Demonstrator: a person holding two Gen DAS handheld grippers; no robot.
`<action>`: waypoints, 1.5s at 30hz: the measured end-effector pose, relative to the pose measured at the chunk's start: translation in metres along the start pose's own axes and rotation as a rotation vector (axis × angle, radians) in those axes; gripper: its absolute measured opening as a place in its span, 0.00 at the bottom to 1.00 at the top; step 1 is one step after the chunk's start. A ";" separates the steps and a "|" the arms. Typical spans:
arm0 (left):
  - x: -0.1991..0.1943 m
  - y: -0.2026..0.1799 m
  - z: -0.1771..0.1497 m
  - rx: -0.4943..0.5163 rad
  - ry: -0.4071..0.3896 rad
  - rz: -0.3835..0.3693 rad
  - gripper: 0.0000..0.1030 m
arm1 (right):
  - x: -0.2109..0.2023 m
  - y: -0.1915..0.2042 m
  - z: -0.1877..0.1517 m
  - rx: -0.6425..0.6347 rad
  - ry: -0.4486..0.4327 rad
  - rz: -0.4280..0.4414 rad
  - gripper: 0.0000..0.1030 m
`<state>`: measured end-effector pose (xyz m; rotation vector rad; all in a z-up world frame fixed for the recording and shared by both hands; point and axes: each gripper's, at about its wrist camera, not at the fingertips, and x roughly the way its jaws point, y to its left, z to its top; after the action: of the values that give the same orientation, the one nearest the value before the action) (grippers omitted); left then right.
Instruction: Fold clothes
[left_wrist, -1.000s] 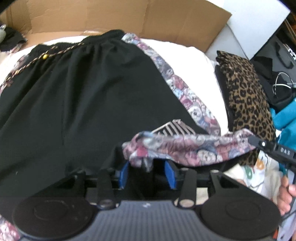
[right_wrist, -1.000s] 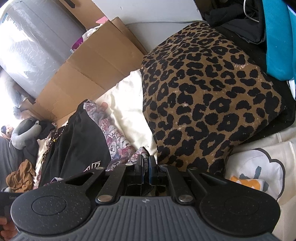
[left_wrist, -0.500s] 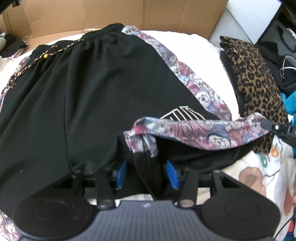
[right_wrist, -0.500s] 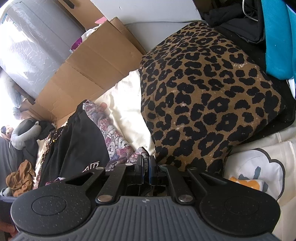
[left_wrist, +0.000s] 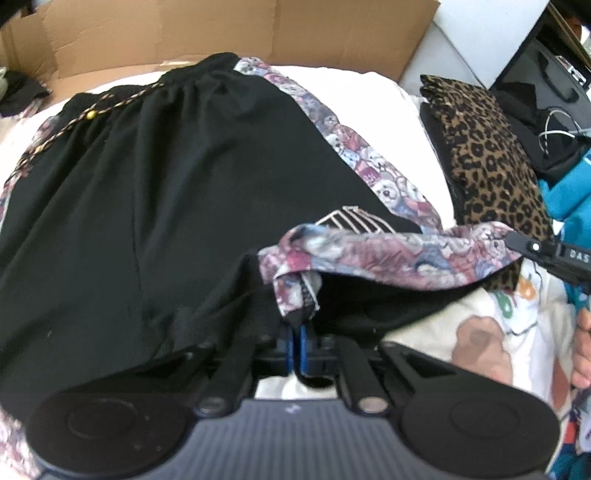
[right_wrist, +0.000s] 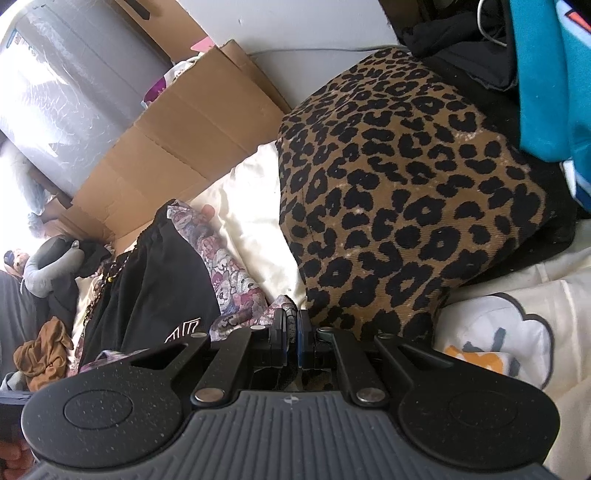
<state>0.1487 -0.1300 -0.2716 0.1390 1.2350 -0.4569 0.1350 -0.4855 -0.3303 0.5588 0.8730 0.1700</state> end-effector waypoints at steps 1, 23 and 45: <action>-0.007 -0.001 -0.004 0.008 0.006 0.004 0.03 | -0.003 0.000 0.000 0.001 0.002 0.003 0.03; -0.070 -0.008 -0.084 0.019 0.124 0.030 0.03 | -0.037 -0.002 -0.009 -0.067 0.106 0.000 0.03; -0.048 0.007 -0.090 0.054 0.168 0.054 0.03 | -0.014 -0.010 -0.038 -0.157 0.176 -0.024 0.42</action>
<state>0.0603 -0.0802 -0.2576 0.2602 1.3810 -0.4381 0.0965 -0.4845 -0.3454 0.3902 1.0271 0.2664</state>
